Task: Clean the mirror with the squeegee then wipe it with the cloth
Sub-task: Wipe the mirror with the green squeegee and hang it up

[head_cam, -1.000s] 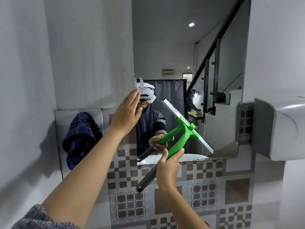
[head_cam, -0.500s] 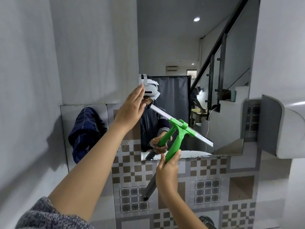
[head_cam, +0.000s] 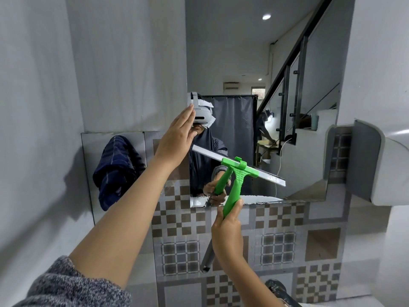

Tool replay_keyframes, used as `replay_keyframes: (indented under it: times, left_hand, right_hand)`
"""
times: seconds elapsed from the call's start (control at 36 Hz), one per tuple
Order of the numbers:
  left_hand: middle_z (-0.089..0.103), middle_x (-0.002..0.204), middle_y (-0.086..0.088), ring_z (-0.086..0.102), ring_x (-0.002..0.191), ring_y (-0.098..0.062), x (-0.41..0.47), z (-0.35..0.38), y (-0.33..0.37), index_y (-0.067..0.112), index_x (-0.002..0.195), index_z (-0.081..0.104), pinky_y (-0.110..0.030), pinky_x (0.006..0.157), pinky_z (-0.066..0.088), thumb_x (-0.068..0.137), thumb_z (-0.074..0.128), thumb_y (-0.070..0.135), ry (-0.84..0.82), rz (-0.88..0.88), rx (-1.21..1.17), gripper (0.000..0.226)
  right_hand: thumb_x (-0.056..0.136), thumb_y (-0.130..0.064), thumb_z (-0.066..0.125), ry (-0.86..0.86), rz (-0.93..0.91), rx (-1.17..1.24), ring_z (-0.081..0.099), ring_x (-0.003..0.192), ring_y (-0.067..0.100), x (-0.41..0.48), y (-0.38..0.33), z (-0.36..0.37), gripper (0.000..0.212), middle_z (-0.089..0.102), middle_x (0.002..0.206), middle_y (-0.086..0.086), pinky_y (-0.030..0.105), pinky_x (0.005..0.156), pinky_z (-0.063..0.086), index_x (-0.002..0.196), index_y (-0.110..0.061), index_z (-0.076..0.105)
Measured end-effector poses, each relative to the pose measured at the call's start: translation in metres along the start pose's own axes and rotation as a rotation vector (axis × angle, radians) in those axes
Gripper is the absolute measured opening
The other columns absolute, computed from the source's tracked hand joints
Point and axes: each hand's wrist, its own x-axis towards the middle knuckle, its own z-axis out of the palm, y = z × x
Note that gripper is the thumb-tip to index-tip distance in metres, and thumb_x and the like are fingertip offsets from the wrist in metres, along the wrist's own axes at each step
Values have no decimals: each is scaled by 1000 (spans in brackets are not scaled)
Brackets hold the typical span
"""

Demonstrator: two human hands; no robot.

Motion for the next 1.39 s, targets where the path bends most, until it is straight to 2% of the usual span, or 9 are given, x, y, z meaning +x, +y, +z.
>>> replay_keyframes:
  times: [0.33,0.53,0.75,0.92,1.03,1.14,1.25,1.31,1.39]
  left_hand:
    - [22,152,-6,26,138,-20,-2,3,6,0,141,28,-25,112,19,91,54,3,26,-28,-35,57]
    - [23,152,-9,26,139,-22,-8,7,6,-1,141,28,-26,113,20,89,55,1,19,-37,-21,58]
    - [21,153,-9,23,140,-22,-14,13,12,0,142,27,-24,112,17,90,54,2,31,-93,-38,59]
    - [20,153,-7,20,141,-21,-20,17,20,2,143,25,-23,111,18,90,55,5,37,-137,-51,61]
    - [20,153,-9,19,141,-22,-25,19,23,1,143,24,-32,111,29,91,54,4,36,-151,-56,60]
    - [17,154,-9,17,141,-22,-29,23,27,2,143,22,-34,113,26,92,52,5,34,-184,-48,60]
    - [12,155,-7,11,141,-17,-32,29,34,2,144,19,-33,114,24,92,51,5,50,-242,-65,61]
    - [12,155,-7,11,141,-17,-32,31,38,2,144,20,-26,113,24,92,51,5,71,-272,-63,61]
    - [13,154,-8,10,141,-16,-33,37,45,2,144,21,0,105,7,92,50,3,107,-298,-56,59]
  right_hand:
    - [99,-33,30,-45,-27,-127,49,59,13,-12,9,-5,63,50,76,-6,32,56,45,147,-21,-9]
    - [99,-34,30,-46,-13,-235,60,72,20,-18,15,-12,62,63,94,3,38,62,51,146,-25,-9]
    - [100,-32,31,-33,-108,-364,57,74,17,-18,18,-38,61,59,98,1,32,61,48,148,-19,-4]
    - [99,-30,35,-20,-168,-452,53,70,15,-15,20,-58,57,59,97,0,25,49,36,146,-21,5]
    - [98,-30,38,-21,-220,-507,54,68,16,-9,19,-71,56,60,94,1,28,53,42,145,-22,9]
    - [97,-30,39,12,-332,-573,55,64,16,-2,20,-91,54,58,87,-1,28,54,46,144,-23,14]
    - [97,-33,38,20,-454,-645,50,61,16,9,21,-113,53,63,96,2,25,49,35,145,-22,16]
    - [96,-31,42,33,-505,-664,47,59,18,16,24,-124,52,65,92,4,25,49,29,144,-20,24]
    - [85,-24,60,80,-583,-705,43,49,18,28,35,-139,51,67,73,5,24,47,26,132,-14,44]
